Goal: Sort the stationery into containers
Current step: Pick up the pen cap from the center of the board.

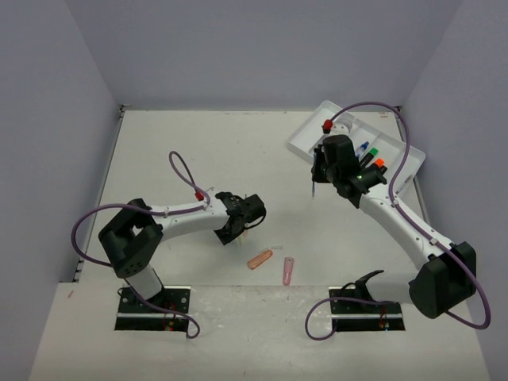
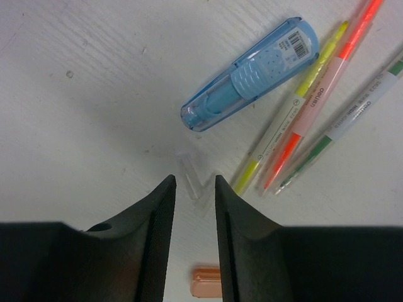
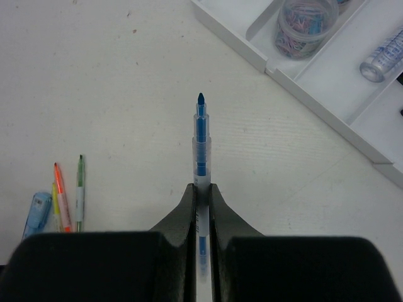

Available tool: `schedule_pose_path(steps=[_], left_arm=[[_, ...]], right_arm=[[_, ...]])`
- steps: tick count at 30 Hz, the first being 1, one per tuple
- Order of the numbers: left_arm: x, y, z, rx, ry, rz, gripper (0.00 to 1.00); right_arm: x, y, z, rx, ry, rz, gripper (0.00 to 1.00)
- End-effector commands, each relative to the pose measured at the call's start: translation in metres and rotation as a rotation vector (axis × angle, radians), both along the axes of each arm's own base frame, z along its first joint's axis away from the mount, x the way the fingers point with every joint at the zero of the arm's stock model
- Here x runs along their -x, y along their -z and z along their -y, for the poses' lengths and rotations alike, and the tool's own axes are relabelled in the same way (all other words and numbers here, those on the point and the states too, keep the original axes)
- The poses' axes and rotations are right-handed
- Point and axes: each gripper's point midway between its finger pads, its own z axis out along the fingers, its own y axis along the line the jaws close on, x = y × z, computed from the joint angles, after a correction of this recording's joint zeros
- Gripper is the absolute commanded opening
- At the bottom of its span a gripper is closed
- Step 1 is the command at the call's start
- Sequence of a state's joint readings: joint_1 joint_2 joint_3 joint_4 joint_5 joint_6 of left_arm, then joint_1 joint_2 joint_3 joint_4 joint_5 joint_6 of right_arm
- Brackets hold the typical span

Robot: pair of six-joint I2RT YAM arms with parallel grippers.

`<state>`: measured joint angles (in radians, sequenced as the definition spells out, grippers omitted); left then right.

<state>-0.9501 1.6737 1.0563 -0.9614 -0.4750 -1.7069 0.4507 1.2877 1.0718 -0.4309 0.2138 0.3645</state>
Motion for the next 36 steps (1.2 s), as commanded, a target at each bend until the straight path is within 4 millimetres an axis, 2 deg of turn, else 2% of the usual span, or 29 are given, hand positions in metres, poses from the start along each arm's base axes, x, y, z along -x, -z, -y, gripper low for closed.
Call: schedule_pose_path(steps=[1,11,13,22,27,30,32,33,34,36], left_arm=[[0.000,0.008,-0.001,-0.002,0.001,-0.010,0.33],[0.002,0.018,-0.001,-0.009,0.012,-0.026,0.30],[0.004,0.019,-0.002,-0.010,0.009,-0.028,0.26],[0.011,0.030,-0.009,-0.012,0.004,-0.054,0.19],[0.017,0.026,-0.017,-0.010,-0.002,-0.057,0.00],[0.016,0.009,-0.024,-0.014,-0.002,-0.023,0.00],[0.008,-0.014,-0.028,-0.010,0.019,0.042,0.00],[-0.002,-0.036,-0.028,-0.002,0.045,0.115,0.00],[-0.008,-0.048,-0.029,-0.006,0.069,0.157,0.00],[-0.036,-0.088,-0.026,-0.031,0.215,0.301,0.00]], right_arm=[[-0.006,-0.006,-0.003,-0.009,-0.014,0.039,0.00],[-0.006,-0.006,-0.005,-0.015,-0.025,0.039,0.00],[-0.006,-0.005,-0.005,-0.014,-0.025,0.038,0.00],[-0.005,-0.006,-0.006,-0.018,-0.030,0.042,0.00],[-0.005,-0.009,-0.006,-0.023,-0.028,0.051,0.00],[-0.004,-0.010,-0.009,-0.038,-0.047,0.060,0.00],[-0.002,-0.013,-0.014,-0.058,-0.070,0.065,0.00],[0.002,-0.018,-0.021,-0.091,-0.110,0.076,0.00],[0.004,-0.020,-0.026,-0.112,-0.141,0.080,0.00],[0.023,-0.038,-0.058,-0.236,-0.328,0.108,0.00]])
